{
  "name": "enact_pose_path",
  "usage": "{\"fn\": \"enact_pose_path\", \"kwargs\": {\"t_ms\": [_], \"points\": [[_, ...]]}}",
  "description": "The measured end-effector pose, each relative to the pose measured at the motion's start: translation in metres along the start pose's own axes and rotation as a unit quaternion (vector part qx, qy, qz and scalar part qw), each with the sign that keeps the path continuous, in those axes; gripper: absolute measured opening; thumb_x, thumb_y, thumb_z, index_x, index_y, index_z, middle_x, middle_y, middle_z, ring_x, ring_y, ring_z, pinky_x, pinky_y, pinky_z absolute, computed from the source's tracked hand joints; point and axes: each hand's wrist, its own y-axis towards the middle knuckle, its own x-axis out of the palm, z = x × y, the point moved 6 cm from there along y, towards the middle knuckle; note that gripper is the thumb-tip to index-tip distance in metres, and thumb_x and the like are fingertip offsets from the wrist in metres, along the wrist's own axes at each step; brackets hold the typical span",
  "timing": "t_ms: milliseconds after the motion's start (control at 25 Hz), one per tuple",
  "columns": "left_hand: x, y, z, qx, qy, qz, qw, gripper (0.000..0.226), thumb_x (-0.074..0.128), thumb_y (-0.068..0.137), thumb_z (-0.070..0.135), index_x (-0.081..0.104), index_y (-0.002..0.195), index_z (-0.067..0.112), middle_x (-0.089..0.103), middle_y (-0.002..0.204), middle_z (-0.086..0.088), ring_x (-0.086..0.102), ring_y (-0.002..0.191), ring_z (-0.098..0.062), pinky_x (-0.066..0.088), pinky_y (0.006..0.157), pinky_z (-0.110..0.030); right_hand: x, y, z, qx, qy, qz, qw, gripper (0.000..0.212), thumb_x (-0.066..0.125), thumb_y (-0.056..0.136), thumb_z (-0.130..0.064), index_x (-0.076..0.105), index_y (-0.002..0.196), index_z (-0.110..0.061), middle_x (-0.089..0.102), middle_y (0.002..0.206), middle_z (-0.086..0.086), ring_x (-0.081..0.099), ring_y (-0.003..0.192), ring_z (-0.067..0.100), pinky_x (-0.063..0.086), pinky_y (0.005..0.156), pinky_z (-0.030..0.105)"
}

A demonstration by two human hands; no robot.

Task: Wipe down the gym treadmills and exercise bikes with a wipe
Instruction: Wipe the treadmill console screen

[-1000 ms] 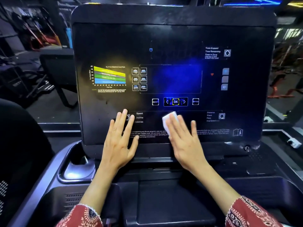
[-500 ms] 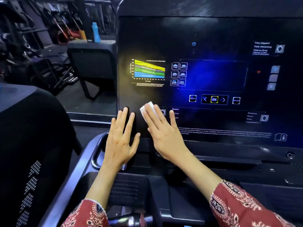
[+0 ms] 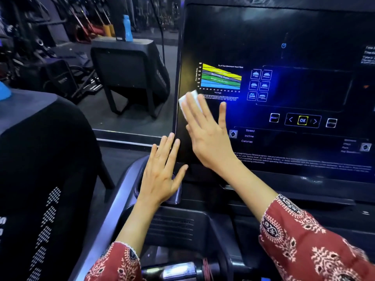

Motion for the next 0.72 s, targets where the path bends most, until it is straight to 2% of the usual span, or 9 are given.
{"fn": "enact_pose_path", "kwargs": {"t_ms": [80,120,280,560,720], "points": [[0.0,-0.004,-0.003,-0.005,-0.005,0.005,1.0,0.06,0.048,0.095,0.036,0.032,0.142,0.003,0.034,0.149,-0.016,0.02,0.143,-0.021,0.017,0.118,-0.04,0.003,-0.012,-0.01,-0.074,-0.02,-0.021,0.997,0.052,0.037,0.098,-0.015,0.032,0.149,-0.014,0.03,0.155,0.003,0.025,0.144,0.019,-0.014,0.115,0.043],[0.0,-0.006,-0.004,-0.009,-0.01,0.005,1.0,0.059,0.047,0.096,0.037,0.032,0.142,0.003,0.033,0.149,-0.016,0.02,0.144,-0.02,0.016,0.118,-0.039,0.003,-0.016,-0.007,-0.084,-0.026,-0.024,0.996,0.052,0.038,0.098,-0.015,0.032,0.149,-0.015,0.03,0.155,0.003,0.025,0.144,0.018,-0.014,0.116,0.042],[0.002,-0.015,-0.005,-0.023,-0.025,0.003,0.999,0.059,0.042,0.099,0.038,0.029,0.143,0.002,0.031,0.15,-0.013,0.015,0.145,-0.017,0.016,0.118,-0.04,0.003,-0.028,-0.006,-0.044,0.008,-0.031,0.999,0.054,0.04,0.096,-0.014,0.03,0.149,-0.013,0.028,0.156,0.004,0.022,0.145,0.02,-0.012,0.117,0.042],[0.001,-0.021,-0.003,-0.027,-0.03,-0.004,0.999,0.061,0.046,0.095,0.034,0.028,0.143,0.002,0.03,0.15,-0.013,0.012,0.146,-0.016,0.013,0.119,-0.037,0.002,-0.101,-0.003,-0.188,0.002,-0.12,0.975,0.052,0.039,0.097,-0.016,0.033,0.149,-0.015,0.03,0.155,0.001,0.026,0.144,0.017,0.002,0.118,0.041],[0.002,-0.023,0.0,-0.039,-0.032,-0.009,0.999,0.061,0.047,0.095,0.031,0.028,0.143,0.0,0.029,0.151,-0.016,0.016,0.145,-0.019,0.012,0.119,-0.038,0.003,-0.079,-0.007,-0.07,0.027,-0.092,0.993,0.054,0.038,0.097,-0.018,0.03,0.15,-0.015,0.027,0.156,0.002,0.023,0.145,0.019,-0.001,0.118,0.042]]}}
